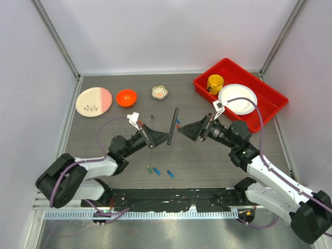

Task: Load the batteries into the remote control

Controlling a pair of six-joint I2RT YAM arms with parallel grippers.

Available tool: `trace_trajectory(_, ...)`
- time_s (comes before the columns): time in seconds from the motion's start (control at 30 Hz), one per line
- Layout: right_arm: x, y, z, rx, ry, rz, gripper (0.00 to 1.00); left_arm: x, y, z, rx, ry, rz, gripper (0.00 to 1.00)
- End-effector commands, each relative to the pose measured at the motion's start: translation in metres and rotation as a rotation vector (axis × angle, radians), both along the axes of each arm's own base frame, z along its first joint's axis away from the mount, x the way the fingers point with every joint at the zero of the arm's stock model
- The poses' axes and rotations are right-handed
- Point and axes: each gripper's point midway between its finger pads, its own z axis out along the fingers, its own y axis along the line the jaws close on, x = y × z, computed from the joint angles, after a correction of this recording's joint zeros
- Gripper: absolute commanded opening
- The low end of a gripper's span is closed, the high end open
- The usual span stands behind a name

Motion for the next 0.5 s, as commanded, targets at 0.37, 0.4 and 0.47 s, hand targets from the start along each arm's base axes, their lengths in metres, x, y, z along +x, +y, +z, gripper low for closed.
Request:
trace_trajectory(0.37, 0.026, 0.018, 0.004, -0.04, -0.04, -0.01, 0.95, -0.022, 0.006, 0.061, -0.185, -0.184, -0.083, 0.0)
trace_trajectory(0.4, 0.027, 0.019, 0.006, -0.034, -0.045, -0.008, 0.95, -0.023, 0.006, 0.06, -0.185, -0.184, -0.083, 0.0)
trace_trajectory(0.47, 0.029, 0.021, 0.002, -0.028, -0.031, -0.001, 0.95, -0.024, 0.006, 0.06, -0.183, -0.185, -0.084, 0.0)
